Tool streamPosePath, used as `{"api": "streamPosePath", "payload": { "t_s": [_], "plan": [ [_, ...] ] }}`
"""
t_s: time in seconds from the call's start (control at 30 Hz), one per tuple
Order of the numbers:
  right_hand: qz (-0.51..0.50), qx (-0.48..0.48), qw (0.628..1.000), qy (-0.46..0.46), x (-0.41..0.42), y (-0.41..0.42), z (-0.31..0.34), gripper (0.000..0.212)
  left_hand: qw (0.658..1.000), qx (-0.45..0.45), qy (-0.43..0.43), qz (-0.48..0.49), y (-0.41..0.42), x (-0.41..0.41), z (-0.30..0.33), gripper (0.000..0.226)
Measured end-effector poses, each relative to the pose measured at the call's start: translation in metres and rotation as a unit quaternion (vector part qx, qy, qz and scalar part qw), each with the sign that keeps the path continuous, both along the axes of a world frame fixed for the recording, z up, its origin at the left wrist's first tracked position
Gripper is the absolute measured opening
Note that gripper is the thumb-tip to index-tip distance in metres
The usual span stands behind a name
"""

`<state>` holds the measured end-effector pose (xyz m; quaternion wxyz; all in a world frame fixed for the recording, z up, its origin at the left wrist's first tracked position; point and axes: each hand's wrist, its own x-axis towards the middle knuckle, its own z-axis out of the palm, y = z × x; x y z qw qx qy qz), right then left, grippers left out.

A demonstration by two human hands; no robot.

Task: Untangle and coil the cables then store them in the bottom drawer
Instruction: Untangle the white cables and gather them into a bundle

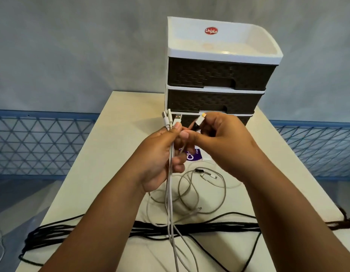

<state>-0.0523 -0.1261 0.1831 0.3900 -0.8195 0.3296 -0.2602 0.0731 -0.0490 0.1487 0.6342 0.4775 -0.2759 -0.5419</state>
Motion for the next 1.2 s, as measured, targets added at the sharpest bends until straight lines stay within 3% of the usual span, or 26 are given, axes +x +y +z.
{"api": "streamPosePath", "payload": {
  "t_s": [0.13,0.2,0.3,0.4,0.47,0.63,0.73,0.93,1.07,1.2],
  "plan": [
    [-0.017,0.085,0.992,-0.093,0.007,-0.014,-0.01,0.029,0.998,0.032,0.041,-0.023,0.0,0.012,-0.005,0.036],
    [-0.066,0.092,0.991,-0.074,0.006,-0.031,-0.027,0.023,0.997,0.036,0.066,-0.019,0.004,0.021,-0.004,0.04],
    [-0.114,0.083,0.987,0.073,-0.006,-0.055,-0.072,0.012,0.999,0.027,0.043,-0.007,0.011,0.03,-0.003,0.035],
    [-0.083,0.034,0.955,0.282,-0.017,-0.061,-0.126,0.009,0.999,0.003,0.046,0.0,0.016,0.035,-0.001,0.038],
    [-0.066,-0.007,0.947,0.315,-0.019,-0.052,-0.147,0.011,0.998,-0.021,0.061,-0.009,0.018,0.036,0.001,0.039],
    [0.114,-0.03,0.959,0.256,-0.012,-0.023,-0.162,0.017,0.994,-0.074,0.066,-0.051,0.021,0.04,0.005,0.039],
    [0.156,-0.077,0.956,0.236,-0.01,-0.019,-0.177,0.023,0.993,-0.08,0.069,-0.058,0.022,0.041,0.006,0.039],
    [0.102,-0.195,0.95,0.223,-0.015,-0.038,-0.174,0.009,0.994,-0.068,0.079,-0.022,0.026,0.046,0.006,0.041],
    [-0.013,-0.145,0.982,0.123,-0.029,-0.064,-0.131,0.008,0.995,-0.062,0.076,-0.005,0.029,0.047,0.006,0.04],
    [-0.114,-0.109,0.987,-0.018,-0.041,-0.085,-0.095,0.002,0.995,-0.068,0.076,-0.003,0.031,0.046,0.007,0.04]
  ]
}}
